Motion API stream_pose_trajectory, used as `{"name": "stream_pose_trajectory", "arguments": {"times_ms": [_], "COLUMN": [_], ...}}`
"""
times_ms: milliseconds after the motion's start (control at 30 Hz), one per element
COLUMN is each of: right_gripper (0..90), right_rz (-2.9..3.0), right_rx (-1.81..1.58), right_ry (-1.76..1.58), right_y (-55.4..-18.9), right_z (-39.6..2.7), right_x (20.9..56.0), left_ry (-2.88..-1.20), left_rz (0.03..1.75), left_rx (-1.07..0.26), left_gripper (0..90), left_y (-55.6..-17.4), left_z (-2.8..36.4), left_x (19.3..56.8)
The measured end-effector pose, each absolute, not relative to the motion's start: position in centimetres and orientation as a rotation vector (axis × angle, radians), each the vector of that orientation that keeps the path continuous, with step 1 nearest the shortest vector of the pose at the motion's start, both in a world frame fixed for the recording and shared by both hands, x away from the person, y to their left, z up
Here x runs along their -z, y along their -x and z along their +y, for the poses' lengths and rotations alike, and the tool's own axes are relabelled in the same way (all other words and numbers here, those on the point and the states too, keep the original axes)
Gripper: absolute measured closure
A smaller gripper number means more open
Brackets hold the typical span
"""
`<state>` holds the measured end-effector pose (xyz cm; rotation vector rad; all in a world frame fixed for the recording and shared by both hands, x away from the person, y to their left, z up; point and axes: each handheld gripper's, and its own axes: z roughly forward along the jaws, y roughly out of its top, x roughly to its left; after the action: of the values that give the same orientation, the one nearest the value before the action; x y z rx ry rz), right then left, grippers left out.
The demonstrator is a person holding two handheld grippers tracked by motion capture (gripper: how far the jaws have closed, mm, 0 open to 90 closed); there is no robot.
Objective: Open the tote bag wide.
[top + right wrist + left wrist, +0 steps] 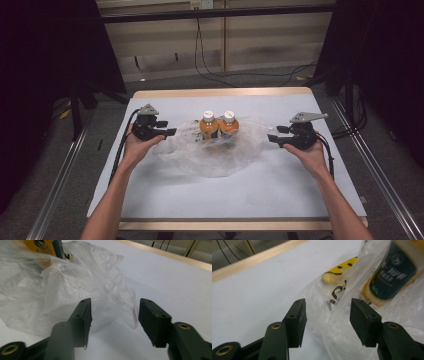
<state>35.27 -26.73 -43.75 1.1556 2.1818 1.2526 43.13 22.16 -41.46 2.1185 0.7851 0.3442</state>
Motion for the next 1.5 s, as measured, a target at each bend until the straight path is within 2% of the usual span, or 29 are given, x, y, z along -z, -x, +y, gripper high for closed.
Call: {"name": "stream_pose_trajectory", "arguments": {"times_ms": [167,200,267,333,367,433,533,767,867,967,1000,1033,1233,1500], "right_gripper": [40.7,48.3,51.8,72.3,75.6,89.1,90.0,90.0,90.0,90.0,90.0,90.0,90.0,90.0], "right_rz": [2.147,2.151,2.158,2.197,2.204,2.248,2.313,2.425,2.487,2.533,2.537,2.547,2.634,2.755], "right_rx": [-1.309,-1.348,-1.366,-1.387,-1.394,-1.391,-1.339,-1.221,-1.183,-1.154,-1.138,-1.123,-1.045,-0.922], "right_ry": [-1.086,-1.060,-1.048,-1.004,-0.990,-0.962,-0.978,-1.046,-1.038,-1.022,-1.013,-1.017,-0.977,-0.825], "right_y": [-34.3,-34.4,-34.6,-35.3,-35.7,-37.1,-39.0,-41.7,-41.6,-41.1,-41.0,-40.8,-39.9,-38.1], "right_z": [-26.1,-25.3,-24.8,-23.5,-22.8,-21.3,-19.5,-17.9,-17.4,-16.8,-16.7,-16.7,-16.9,-16.7], "right_x": [41.3,40.2,39.9,39.1,38.9,38.9,39.6,42.6,43.8,44.7,45.0,45.2,46.8,47.1], "left_ry": [-2.108,-2.112,-2.122,-2.149,-2.161,-2.208,-2.280,-2.363,-2.370,-2.447,-2.392,-2.441,-2.448,-2.536], "left_rz": [0.715,0.693,0.649,0.592,0.571,0.522,0.515,0.514,0.538,0.495,0.556,0.519,0.547,0.517], "left_rx": [-0.356,-0.356,-0.337,-0.324,-0.308,-0.272,-0.238,-0.202,-0.189,-0.192,-0.182,-0.176,-0.163,-0.192], "left_gripper": [46.2,47.2,48.3,53.8,57.4,69.7,76.7,76.5,76.5,76.1,76.2,76.5,76.3,78.1], "left_y": [-41.5,-41.2,-40.7,-40.4,-40.3,-40.5,-41.1,-42.1,-42.0,-42.3,-42.1,-42.3,-42.2,-42.1], "left_z": [21.6,21.3,20.2,19.1,18.4,17.1,15.5,14.1,13.6,13.5,13.3,13.4,12.9,13.4], "left_x": [39.6,39.3,38.8,38.4,38.4,38.9,40.2,42.4,43.3,43.8,44.4,44.4,45.7,46.4]}}
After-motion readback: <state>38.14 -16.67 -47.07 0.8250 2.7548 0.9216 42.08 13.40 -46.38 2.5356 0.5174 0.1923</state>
